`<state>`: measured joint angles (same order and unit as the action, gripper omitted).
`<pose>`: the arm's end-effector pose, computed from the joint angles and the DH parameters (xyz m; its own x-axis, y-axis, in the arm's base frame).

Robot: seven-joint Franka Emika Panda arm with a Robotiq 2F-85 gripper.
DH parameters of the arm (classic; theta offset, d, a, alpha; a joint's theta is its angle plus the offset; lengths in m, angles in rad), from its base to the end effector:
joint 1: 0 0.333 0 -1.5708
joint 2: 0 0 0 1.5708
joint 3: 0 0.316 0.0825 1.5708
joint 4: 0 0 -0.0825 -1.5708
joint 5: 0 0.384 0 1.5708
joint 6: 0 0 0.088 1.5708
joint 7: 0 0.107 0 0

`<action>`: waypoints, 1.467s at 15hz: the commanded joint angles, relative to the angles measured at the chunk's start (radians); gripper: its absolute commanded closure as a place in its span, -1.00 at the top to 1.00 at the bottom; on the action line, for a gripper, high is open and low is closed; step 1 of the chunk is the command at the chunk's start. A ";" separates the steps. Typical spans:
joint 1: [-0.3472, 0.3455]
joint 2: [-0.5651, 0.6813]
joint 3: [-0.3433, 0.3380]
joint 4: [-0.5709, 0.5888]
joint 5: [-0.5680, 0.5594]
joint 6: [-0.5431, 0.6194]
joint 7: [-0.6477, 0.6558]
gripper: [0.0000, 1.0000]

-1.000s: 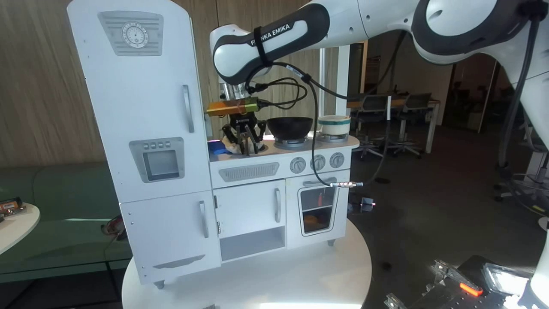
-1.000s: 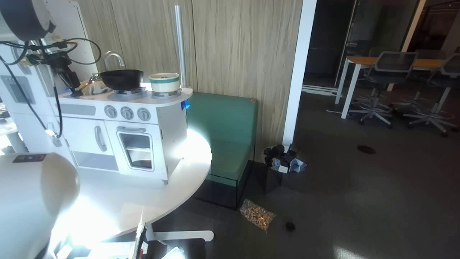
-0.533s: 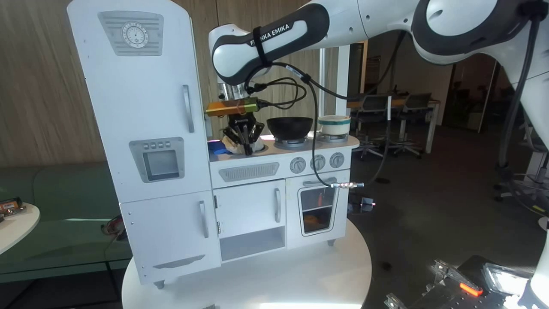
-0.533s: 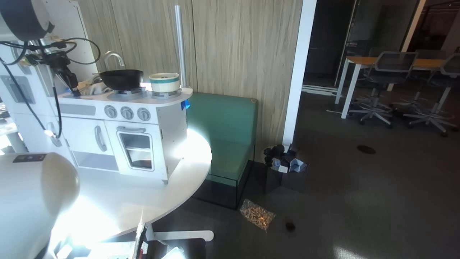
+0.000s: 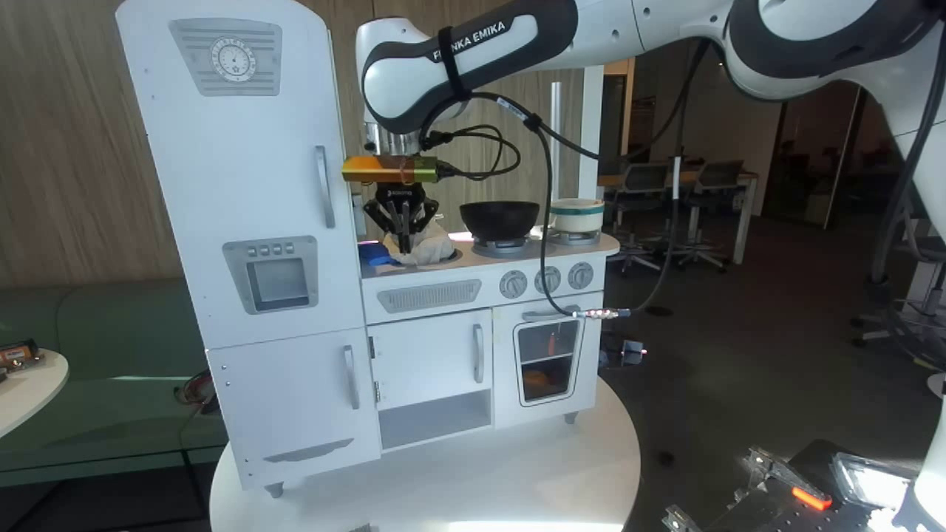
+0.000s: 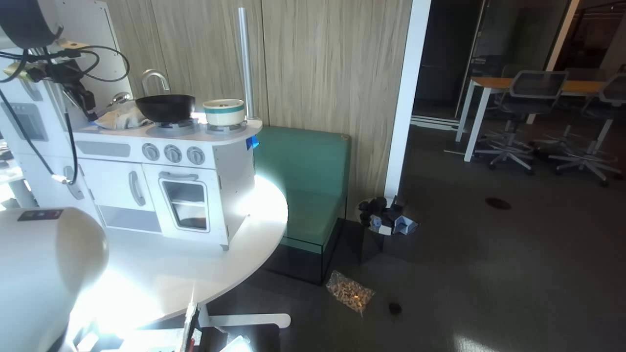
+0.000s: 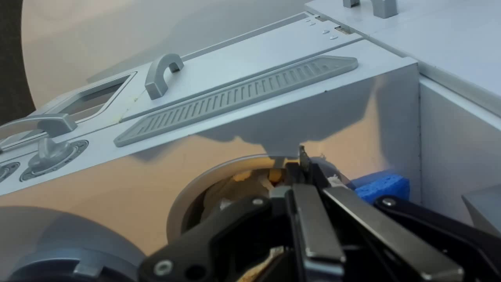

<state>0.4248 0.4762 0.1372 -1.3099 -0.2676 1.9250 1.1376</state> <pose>0.6234 0.3468 0.4845 0.8408 -0.4871 0.2363 -0.4925 -0.8694 -0.0402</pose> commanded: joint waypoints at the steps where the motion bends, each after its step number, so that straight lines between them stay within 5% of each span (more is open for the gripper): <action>1: -0.023 -0.131 0.020 -0.120 0.028 0.118 -0.026 -0.97; 7: -0.075 -0.347 0.031 -0.342 0.167 0.419 -0.091 -0.97; 11: -0.146 -0.474 0.053 -0.499 0.454 0.621 -0.289 -0.90; 18: -0.188 -0.496 0.048 -0.439 1.047 0.502 -0.603 -0.96; 22: -0.262 -0.559 -0.016 -0.545 1.376 0.409 -0.770 -0.96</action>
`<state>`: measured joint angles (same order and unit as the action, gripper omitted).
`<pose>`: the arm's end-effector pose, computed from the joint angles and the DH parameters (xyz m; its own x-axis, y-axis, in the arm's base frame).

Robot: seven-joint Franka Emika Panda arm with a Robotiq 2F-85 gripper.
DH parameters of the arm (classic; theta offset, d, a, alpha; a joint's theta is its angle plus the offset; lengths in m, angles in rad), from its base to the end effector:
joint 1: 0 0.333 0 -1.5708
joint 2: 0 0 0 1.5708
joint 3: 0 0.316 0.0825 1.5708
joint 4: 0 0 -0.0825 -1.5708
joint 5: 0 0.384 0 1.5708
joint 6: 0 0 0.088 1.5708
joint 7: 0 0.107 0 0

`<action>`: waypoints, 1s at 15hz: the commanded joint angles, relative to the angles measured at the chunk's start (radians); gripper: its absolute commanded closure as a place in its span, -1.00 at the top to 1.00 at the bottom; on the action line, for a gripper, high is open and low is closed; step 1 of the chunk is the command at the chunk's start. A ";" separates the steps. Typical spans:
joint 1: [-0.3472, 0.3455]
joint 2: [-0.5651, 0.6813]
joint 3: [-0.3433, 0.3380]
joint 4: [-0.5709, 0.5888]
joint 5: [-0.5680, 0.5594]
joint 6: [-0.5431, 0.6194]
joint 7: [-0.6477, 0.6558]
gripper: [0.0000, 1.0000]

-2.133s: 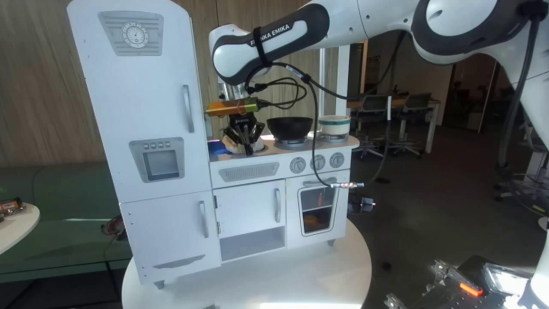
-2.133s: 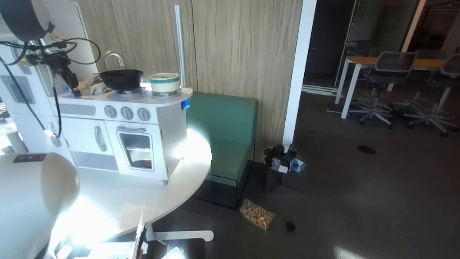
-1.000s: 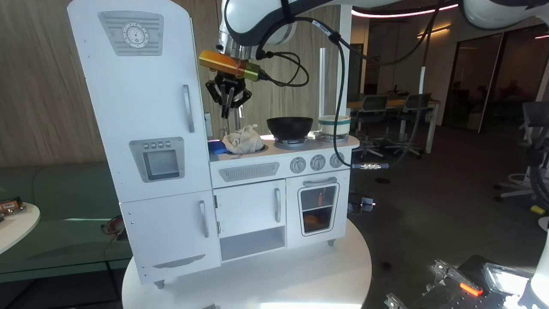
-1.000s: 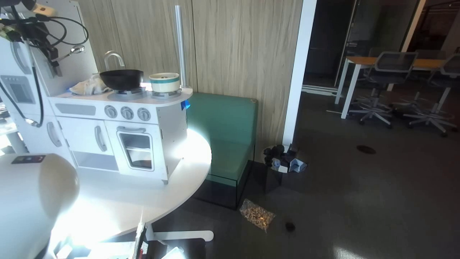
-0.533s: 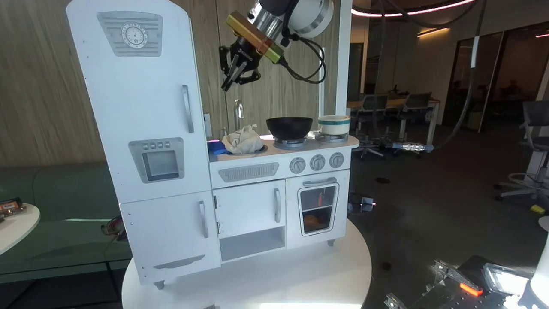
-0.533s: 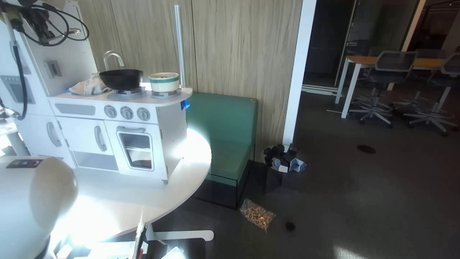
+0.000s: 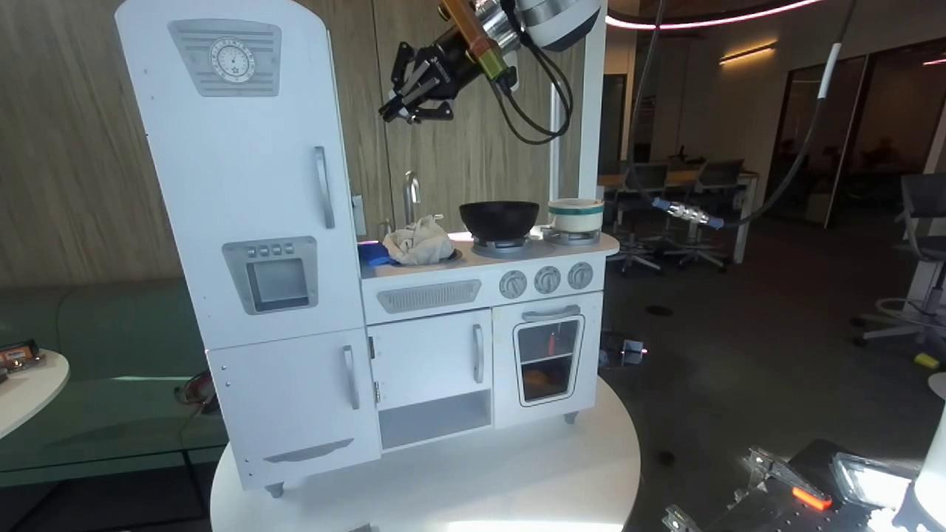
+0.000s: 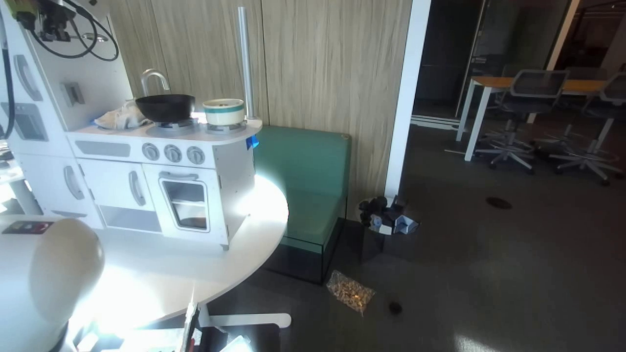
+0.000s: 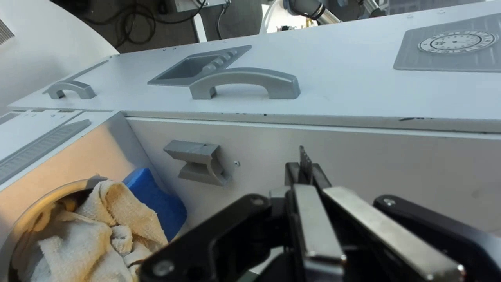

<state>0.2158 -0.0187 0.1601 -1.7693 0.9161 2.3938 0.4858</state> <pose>0.5595 0.2288 0.6331 0.8476 -0.5243 -0.0813 -0.3432 -0.4251 -0.8376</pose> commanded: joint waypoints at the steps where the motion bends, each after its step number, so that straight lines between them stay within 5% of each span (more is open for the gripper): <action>1: -0.072 -0.070 -0.056 -0.105 0.238 -0.085 -0.141 -0.96; 7: -0.150 -0.065 -0.116 -0.195 0.325 -0.150 -0.170 -0.96; 15: -0.162 -0.010 -0.118 -0.237 0.337 -0.210 -0.170 -0.97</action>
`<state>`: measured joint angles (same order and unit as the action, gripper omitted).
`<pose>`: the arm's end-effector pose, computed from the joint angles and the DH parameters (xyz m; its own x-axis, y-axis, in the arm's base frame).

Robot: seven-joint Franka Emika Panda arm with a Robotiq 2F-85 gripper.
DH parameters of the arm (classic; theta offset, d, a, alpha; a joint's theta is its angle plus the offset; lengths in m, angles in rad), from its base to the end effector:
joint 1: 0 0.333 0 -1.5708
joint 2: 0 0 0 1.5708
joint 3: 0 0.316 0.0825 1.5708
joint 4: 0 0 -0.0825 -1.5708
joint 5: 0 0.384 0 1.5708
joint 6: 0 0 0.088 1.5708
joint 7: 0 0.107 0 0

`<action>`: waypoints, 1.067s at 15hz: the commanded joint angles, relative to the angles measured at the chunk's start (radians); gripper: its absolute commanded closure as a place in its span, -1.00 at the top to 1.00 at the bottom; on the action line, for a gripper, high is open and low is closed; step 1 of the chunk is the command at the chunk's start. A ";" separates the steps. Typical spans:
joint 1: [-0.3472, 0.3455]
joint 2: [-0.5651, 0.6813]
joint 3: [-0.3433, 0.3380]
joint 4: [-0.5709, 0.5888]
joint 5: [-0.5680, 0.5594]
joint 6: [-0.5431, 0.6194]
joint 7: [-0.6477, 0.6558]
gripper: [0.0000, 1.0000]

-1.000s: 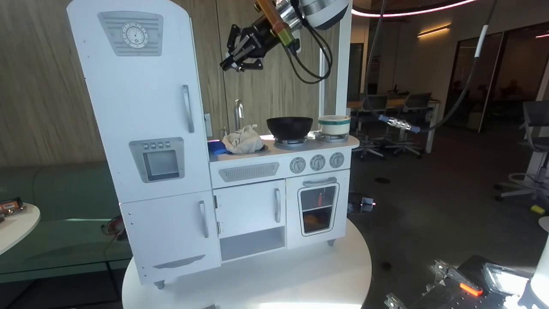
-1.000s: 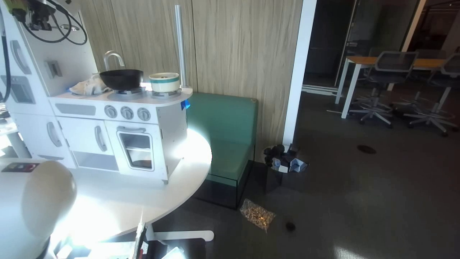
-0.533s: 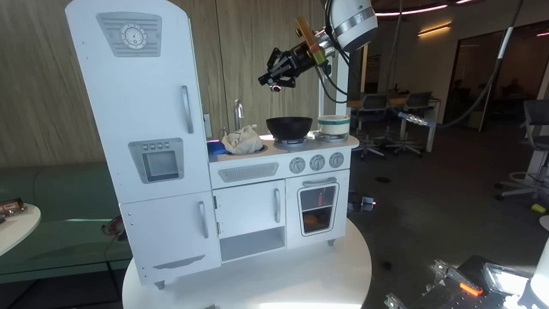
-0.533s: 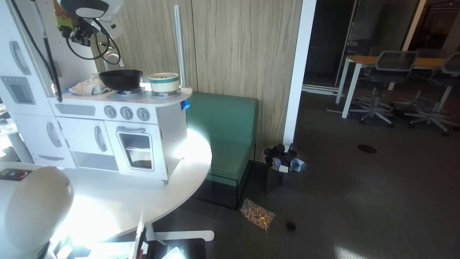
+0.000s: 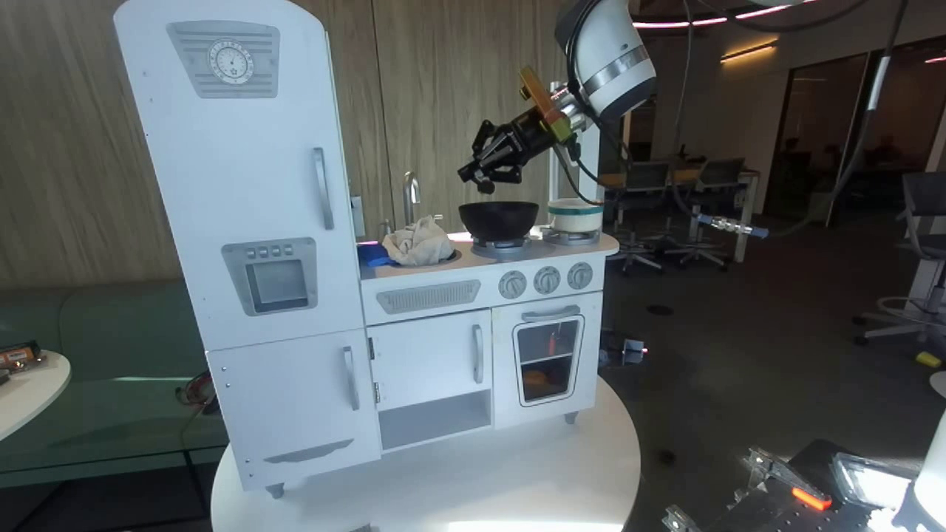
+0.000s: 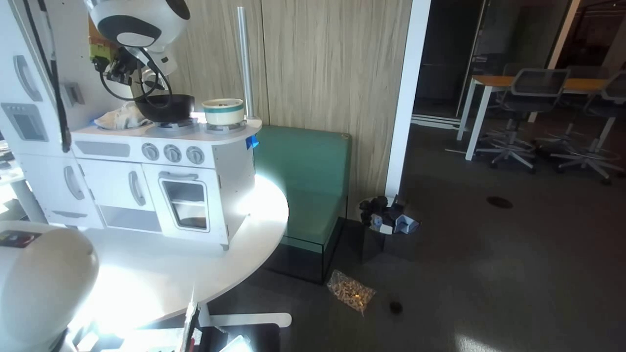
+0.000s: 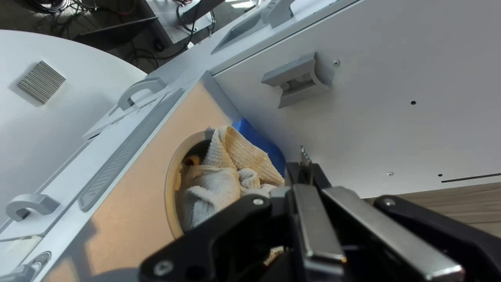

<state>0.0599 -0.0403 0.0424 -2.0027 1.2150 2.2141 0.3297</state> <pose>0.5700 0.0897 0.5197 0.7218 -0.5747 -0.3856 -0.5854 -0.2097 -0.7831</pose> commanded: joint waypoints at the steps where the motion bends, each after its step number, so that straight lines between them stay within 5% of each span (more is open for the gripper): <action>1: -0.007 0.017 0.000 -0.007 0.033 -0.031 -0.010 -0.96; 6: -0.007 0.031 -0.001 -0.020 0.031 -0.022 -0.012 -0.89; 7: -0.007 0.030 0.000 -0.022 0.024 -0.021 -0.007 -0.38; 10: -0.007 0.018 0.000 -0.031 0.020 -0.009 -0.002 -0.09; 16: 0.011 -0.018 0.022 -0.031 -0.082 0.008 0.086 0.82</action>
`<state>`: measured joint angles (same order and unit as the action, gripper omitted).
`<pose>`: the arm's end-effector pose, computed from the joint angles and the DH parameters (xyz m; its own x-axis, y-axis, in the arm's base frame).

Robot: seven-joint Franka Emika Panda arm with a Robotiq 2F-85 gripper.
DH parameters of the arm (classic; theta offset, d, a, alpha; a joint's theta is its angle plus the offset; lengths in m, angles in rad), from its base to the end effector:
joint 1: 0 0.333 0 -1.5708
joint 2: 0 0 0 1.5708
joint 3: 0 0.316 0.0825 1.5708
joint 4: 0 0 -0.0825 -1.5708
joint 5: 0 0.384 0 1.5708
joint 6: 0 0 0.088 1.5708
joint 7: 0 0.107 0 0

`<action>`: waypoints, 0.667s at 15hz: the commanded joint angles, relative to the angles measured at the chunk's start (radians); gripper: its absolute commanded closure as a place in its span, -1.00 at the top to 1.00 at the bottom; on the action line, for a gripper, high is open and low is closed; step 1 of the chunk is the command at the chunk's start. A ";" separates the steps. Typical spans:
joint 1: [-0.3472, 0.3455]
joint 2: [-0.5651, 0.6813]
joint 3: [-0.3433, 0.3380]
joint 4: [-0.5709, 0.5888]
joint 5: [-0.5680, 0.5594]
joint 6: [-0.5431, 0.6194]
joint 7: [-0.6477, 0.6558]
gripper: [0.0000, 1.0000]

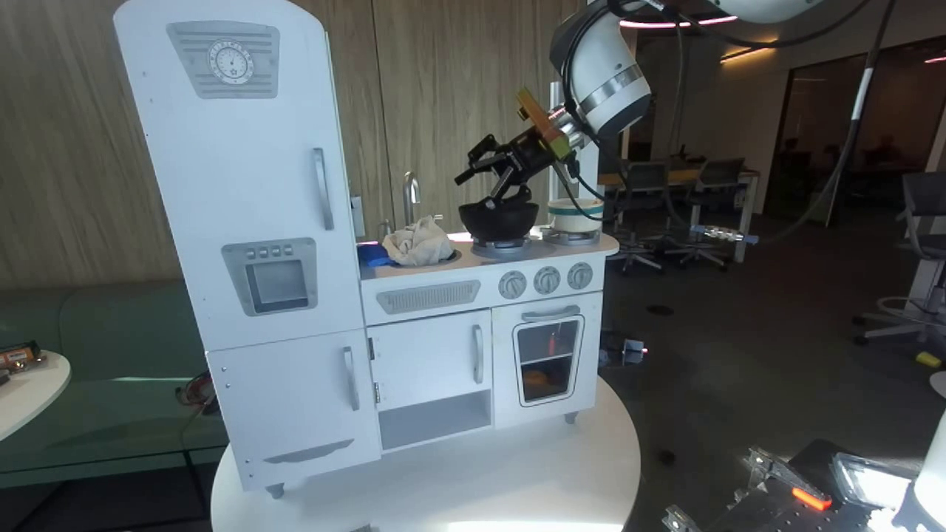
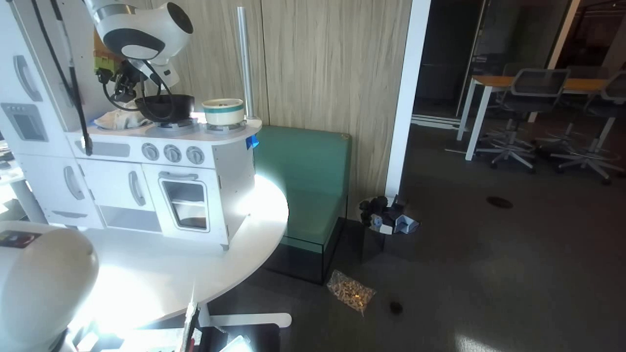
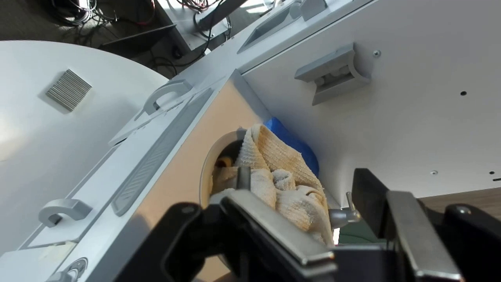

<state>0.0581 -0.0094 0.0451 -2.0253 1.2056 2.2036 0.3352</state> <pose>0.5712 0.0914 0.4900 0.7033 -0.5699 -0.4249 -0.6296 -0.2219 -0.7446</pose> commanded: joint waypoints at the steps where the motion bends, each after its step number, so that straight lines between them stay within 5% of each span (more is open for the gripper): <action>1: 0.022 -0.063 0.031 -0.008 -0.128 0.021 0.135 0.99; 5: 0.053 -0.097 0.104 0.009 -0.465 0.067 0.440 1.00; 10: 0.057 -0.075 0.139 0.124 -0.809 -0.012 0.762 1.00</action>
<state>0.1182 -0.0972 0.1855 -1.9798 0.5136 2.2401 0.9612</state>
